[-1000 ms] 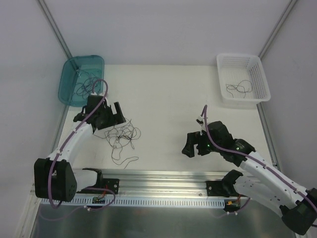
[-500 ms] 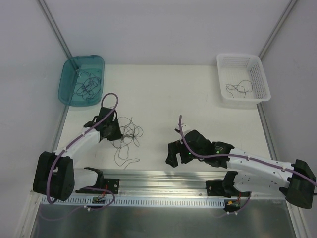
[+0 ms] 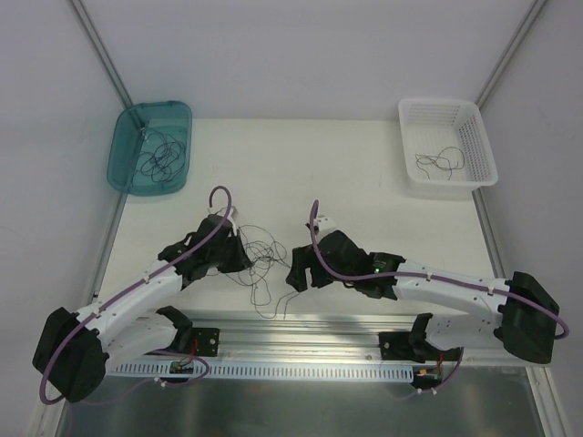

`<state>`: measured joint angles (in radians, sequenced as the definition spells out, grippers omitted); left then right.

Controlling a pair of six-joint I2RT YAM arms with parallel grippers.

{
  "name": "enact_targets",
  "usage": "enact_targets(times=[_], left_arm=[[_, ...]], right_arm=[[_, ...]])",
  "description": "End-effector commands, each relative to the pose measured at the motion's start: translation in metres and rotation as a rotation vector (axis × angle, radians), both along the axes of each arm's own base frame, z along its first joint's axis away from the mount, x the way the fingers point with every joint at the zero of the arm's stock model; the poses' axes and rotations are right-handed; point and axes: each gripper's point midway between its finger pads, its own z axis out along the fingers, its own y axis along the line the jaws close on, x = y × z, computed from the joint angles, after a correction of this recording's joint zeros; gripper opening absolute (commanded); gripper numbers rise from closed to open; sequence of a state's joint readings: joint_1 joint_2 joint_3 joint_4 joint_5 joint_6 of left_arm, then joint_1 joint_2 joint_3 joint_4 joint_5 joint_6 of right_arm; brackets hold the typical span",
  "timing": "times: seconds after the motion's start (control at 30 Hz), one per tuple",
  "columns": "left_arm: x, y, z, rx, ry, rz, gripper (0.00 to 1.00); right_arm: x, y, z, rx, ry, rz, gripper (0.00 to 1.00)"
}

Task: Untangle the cables
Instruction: Untie the cable.

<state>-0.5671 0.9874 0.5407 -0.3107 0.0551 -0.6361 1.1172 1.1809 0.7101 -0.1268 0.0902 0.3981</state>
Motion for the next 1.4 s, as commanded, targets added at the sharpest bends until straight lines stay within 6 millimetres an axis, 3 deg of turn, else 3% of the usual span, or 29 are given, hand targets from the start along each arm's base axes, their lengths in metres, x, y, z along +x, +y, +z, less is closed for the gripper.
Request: enact_targets(times=[0.0, 0.03, 0.23, 0.37, 0.67, 0.83, 0.9, 1.0, 1.07, 1.2, 1.37], left_arm=[[-0.007, -0.023, 0.020, -0.114, -0.014, -0.003, 0.00], [-0.012, -0.029, 0.023, -0.125, -0.015, -0.019, 0.00], [-0.017, -0.051, 0.038, -0.162, -0.036, -0.042, 0.00], [-0.018, -0.065, 0.045, -0.179, -0.048, -0.061, 0.00], [-0.025, -0.084, 0.053, -0.185, -0.053, -0.122, 0.00], [-0.026, -0.086, 0.060, -0.198, -0.070, -0.134, 0.00], [-0.027, -0.085, 0.065, -0.207, -0.091, -0.144, 0.00], [-0.021, -0.074, 0.069, -0.182, -0.151, -0.115, 0.00], [-0.020, -0.066, 0.073, -0.181, -0.181, -0.096, 0.00], [-0.017, -0.053, 0.082, -0.175, -0.241, -0.059, 0.00], [-0.013, -0.041, 0.111, -0.224, -0.353, -0.040, 0.00]], right_arm=[[0.018, 0.031, 0.031, 0.105, -0.068, -0.011, 0.80], [0.019, 0.035, 0.032, 0.112, -0.068, -0.006, 0.74], [0.025, 0.048, 0.043, 0.239, -0.019, -0.114, 0.59], [0.026, 0.054, 0.039, 0.281, 0.028, -0.169, 0.56], [0.036, 0.041, -0.012, 0.120, 0.036, -0.259, 0.51], [0.033, 0.043, -0.027, 0.079, 0.045, -0.216, 0.35], [0.033, 0.037, -0.032, 0.054, 0.041, -0.222, 0.20], [0.039, 0.017, -0.033, 0.006, 0.004, -0.257, 0.02], [0.050, -0.005, -0.033, -0.047, -0.037, -0.317, 0.01], [0.062, -0.070, -0.028, -0.141, -0.074, -0.458, 0.01], [0.077, -0.143, -0.023, -0.203, -0.086, -0.646, 0.01]])
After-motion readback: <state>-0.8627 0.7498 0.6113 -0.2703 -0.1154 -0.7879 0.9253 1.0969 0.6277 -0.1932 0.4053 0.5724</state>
